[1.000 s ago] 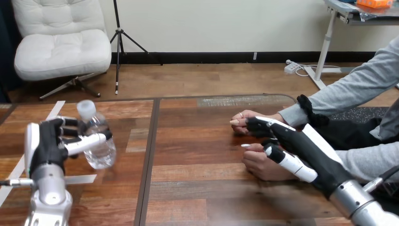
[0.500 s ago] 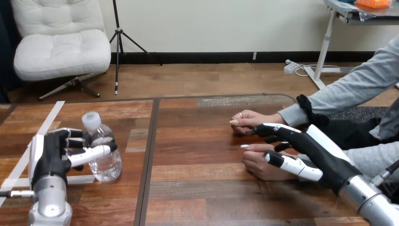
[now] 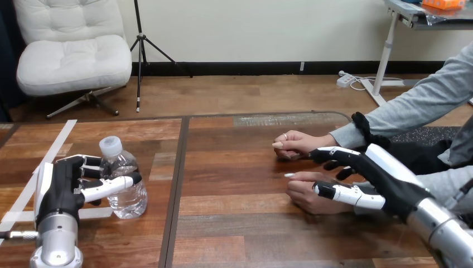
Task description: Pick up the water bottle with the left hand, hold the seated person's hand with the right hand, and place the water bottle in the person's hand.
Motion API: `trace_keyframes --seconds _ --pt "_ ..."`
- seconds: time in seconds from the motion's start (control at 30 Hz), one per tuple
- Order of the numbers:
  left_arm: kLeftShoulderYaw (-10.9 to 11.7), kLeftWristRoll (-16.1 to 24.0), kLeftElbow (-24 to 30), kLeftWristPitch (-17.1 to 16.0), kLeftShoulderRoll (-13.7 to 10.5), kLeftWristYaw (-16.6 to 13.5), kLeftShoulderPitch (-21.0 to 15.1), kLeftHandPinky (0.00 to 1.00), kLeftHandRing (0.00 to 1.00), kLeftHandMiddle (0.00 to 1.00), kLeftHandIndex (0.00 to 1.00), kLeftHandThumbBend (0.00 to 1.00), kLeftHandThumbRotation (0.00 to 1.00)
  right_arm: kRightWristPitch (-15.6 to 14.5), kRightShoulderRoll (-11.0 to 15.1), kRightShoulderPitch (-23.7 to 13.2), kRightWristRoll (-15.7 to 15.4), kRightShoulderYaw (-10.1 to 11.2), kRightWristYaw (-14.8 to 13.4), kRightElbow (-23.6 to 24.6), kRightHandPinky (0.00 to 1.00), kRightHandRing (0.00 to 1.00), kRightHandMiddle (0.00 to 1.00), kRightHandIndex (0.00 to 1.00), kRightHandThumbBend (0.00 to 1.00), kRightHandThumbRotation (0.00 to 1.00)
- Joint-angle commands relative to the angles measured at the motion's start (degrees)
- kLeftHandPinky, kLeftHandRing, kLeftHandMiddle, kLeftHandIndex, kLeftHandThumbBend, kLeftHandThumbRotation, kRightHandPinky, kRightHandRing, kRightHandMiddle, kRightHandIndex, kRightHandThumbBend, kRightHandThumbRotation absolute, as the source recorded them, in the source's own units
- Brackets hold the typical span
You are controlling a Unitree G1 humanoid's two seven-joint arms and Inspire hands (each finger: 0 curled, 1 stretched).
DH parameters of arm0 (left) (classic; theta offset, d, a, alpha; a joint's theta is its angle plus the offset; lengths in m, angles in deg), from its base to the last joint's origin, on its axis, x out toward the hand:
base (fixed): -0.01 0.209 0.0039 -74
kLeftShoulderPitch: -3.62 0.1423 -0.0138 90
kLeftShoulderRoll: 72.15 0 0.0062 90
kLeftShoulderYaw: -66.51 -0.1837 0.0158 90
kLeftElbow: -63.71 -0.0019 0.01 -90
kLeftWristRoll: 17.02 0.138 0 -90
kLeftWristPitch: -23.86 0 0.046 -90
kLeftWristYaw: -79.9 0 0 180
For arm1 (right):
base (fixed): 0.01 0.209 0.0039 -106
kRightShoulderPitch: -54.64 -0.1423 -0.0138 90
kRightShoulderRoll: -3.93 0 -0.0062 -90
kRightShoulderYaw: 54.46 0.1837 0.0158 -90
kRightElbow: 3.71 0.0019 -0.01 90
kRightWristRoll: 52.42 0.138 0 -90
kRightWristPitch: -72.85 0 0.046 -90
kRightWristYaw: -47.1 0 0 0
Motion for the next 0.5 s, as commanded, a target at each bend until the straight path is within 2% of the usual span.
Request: trace_keyframes --seconds 0.0,0.47 --pt "1.5 -0.1 13.2 -0.7 -0.7 0.7 -4.4 0.32 0.37 0.43 0.46 0.74 0.0 4.7 4.3 -12.8 -3.9 -2.0 -4.3 -4.6 0.71 0.81 0.84 0.83 1.0 0.94" --pt "1.9 -0.4 15.1 0.2 -0.3 1.5 -3.4 0.32 0.36 0.42 0.45 0.75 0.0 7.6 6.7 -18.5 -7.5 -4.1 -6.1 -14.0 0.7 0.81 0.83 0.83 0.98 0.84"
